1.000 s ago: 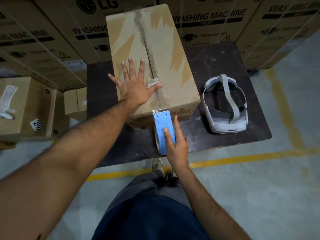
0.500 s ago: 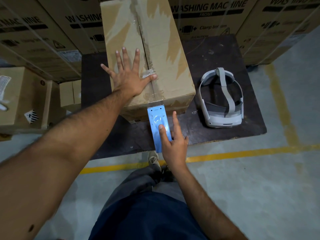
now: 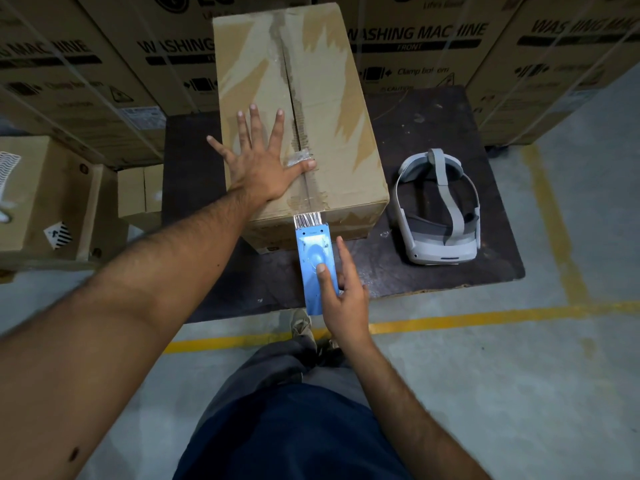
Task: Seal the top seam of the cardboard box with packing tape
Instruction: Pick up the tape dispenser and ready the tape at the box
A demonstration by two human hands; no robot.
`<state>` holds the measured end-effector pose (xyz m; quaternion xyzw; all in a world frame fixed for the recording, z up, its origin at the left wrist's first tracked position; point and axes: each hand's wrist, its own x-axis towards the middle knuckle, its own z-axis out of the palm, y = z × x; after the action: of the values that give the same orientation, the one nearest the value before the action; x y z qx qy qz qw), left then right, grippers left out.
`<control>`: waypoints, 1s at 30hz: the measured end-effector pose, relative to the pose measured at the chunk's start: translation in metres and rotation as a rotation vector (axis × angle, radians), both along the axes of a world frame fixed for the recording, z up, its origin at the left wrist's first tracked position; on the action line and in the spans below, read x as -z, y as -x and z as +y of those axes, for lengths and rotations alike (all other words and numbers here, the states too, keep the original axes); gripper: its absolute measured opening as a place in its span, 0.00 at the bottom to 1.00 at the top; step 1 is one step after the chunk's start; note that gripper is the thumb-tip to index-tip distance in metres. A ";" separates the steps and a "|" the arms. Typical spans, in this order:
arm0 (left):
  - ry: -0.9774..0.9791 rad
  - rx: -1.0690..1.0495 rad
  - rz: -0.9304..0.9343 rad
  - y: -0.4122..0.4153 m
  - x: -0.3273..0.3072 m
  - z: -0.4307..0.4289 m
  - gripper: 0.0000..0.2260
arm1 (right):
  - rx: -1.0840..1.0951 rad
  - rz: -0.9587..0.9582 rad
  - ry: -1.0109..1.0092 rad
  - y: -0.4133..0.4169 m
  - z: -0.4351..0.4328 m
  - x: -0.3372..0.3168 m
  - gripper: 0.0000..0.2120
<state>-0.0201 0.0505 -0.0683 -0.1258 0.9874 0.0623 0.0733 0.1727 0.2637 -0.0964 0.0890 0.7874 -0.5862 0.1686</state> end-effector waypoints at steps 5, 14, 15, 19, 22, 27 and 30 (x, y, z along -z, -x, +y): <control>0.005 -0.001 0.009 0.001 0.003 -0.001 0.52 | -0.044 -0.024 -0.012 0.012 0.004 -0.012 0.23; -0.009 -0.010 0.024 0.000 0.003 -0.001 0.52 | 0.015 -0.092 -0.055 0.030 0.008 -0.037 0.25; -0.011 -0.011 0.025 0.001 0.004 -0.001 0.51 | -0.005 -0.079 -0.094 0.028 0.008 -0.039 0.25; -0.012 -0.016 0.028 0.001 0.004 -0.002 0.51 | -0.035 -0.009 -0.188 0.016 0.006 -0.041 0.27; -0.014 -0.022 0.026 0.001 0.005 -0.001 0.51 | -0.004 -0.017 -0.148 0.013 0.005 -0.035 0.27; -0.012 -0.022 0.026 0.001 0.004 -0.001 0.51 | 0.050 -0.143 0.014 0.032 0.007 -0.032 0.26; -0.011 -0.020 0.028 0.001 0.006 -0.001 0.51 | 0.136 -0.344 0.194 0.053 0.011 -0.045 0.23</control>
<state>-0.0216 0.0496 -0.0743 -0.1346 0.9866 0.0701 0.0596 0.1193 0.2744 -0.0511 0.2238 0.6792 -0.6455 0.2684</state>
